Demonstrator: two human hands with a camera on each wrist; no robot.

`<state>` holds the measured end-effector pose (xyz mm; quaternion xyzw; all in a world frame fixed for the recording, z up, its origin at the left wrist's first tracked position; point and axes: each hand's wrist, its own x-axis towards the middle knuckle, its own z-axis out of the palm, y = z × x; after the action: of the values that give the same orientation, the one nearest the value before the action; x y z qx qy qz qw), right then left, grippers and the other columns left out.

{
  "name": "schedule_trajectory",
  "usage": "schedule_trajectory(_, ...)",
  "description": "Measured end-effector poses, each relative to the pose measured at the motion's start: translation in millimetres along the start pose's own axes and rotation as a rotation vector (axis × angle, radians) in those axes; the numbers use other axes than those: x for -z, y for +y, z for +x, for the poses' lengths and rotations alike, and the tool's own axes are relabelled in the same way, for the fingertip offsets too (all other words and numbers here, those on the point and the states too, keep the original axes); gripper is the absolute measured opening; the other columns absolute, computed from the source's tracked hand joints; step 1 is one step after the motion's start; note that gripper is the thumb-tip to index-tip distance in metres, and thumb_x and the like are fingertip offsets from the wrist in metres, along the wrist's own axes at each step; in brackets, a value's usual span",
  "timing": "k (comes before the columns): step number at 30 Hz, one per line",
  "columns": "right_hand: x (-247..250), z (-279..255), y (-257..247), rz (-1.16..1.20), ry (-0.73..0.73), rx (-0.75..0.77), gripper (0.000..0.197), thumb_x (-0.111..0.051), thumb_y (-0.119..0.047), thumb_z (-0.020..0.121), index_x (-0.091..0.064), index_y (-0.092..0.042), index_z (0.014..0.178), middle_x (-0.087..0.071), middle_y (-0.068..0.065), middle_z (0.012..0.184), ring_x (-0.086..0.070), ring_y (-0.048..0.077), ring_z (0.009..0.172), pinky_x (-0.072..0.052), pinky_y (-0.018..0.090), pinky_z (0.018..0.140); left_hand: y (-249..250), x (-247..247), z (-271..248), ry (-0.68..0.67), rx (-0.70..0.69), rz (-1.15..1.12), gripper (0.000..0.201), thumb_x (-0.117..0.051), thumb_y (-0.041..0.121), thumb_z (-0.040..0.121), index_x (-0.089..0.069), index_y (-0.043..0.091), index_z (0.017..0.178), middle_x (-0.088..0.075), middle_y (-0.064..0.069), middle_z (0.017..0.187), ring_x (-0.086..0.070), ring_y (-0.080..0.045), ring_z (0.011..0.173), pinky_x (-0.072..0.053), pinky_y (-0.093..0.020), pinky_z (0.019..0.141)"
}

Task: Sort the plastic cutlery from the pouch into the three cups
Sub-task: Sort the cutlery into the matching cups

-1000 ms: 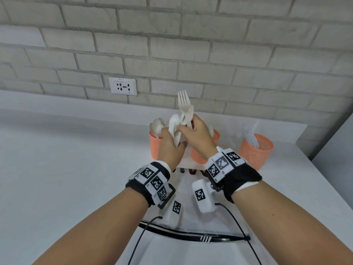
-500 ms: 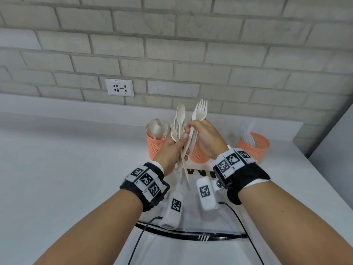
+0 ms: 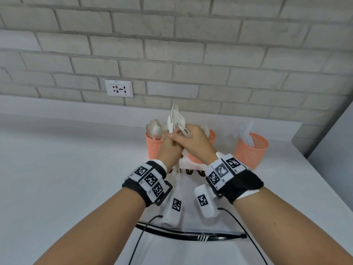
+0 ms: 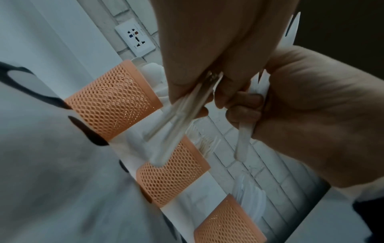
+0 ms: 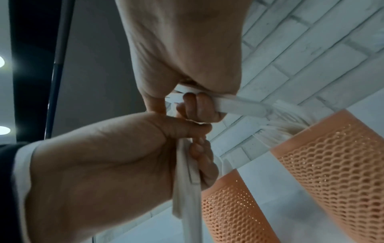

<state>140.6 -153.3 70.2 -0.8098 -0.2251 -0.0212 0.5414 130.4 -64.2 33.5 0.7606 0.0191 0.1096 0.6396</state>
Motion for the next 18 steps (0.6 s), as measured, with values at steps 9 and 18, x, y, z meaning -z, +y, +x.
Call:
schedule_trajectory(9, 40, 12, -4, 0.258, 0.2, -0.088, 0.027, -0.031, -0.023, 0.101, -0.044, -0.016, 0.124, -0.06, 0.002, 0.091, -0.061, 0.014, 0.073, -0.054, 0.029, 0.069, -2, 17, -1, -0.13, 0.099, -0.183, 0.044, -0.072, 0.026, 0.075, -0.041, 0.013, 0.103, -0.038, 0.0, 0.076, -0.043, -0.014, 0.067, -0.041, -0.028, 0.057)
schedule_trajectory(18, 78, 64, 40, 0.193, 0.603, 0.038, 0.032, -0.031, -0.009, 0.1, -0.035, -0.003, 0.131, -0.057, -0.003, 0.081, -0.058, 0.01, 0.07, -0.048, 0.025, 0.077, 2, 18, 9, -0.126, 0.169, -0.436, 0.015, -0.039, 0.013, 0.099, -0.052, 0.011, 0.092, -0.043, 0.002, 0.061, -0.041, -0.01, 0.048, -0.037, -0.026, 0.054)
